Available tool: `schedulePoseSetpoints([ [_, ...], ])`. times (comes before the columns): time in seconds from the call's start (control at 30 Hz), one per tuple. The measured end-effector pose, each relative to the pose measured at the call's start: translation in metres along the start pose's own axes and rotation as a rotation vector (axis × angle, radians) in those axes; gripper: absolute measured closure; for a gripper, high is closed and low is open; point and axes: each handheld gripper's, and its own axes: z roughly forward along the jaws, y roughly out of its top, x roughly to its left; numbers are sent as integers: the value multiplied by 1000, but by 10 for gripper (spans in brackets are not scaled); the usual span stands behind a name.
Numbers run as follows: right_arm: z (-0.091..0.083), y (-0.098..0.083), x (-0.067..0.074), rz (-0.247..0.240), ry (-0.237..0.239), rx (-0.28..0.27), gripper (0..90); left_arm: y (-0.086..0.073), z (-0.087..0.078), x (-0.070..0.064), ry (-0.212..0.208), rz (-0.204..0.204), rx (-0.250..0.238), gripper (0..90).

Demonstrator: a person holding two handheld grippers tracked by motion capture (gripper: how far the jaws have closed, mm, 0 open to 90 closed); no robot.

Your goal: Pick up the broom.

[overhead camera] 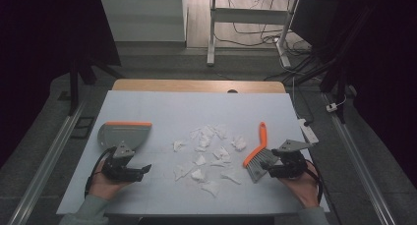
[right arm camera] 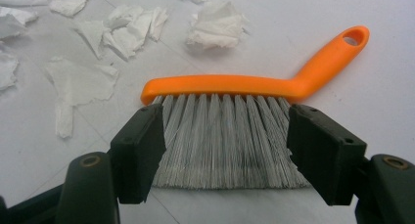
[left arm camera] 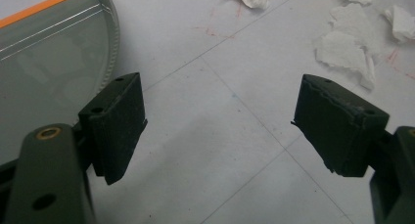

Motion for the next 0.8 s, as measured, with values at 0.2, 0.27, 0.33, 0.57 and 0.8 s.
schedulePoseSetpoints([
  [0.2, -1, -2, 0, 1, -5, 2, 304, 0, 1, 1, 0, 3, -1, 202],
  [0.27, -2, -1, 0, 2, -7, 2, 304, 1, 0, 1, 2, 1, -5, 202],
  [0.33, -3, -1, 0, 5, -8, 0, 304, 1, 1, 1, 1, 4, -3, 202],
  [0.57, -5, 0, 1, 10, -7, -5, 306, 1, -1, 1, -1, 8, -13, 202],
  [0.8, -3, -2, 1, 17, -6, 5, 306, 2, 2, 1, 0, 8, -10, 202],
])
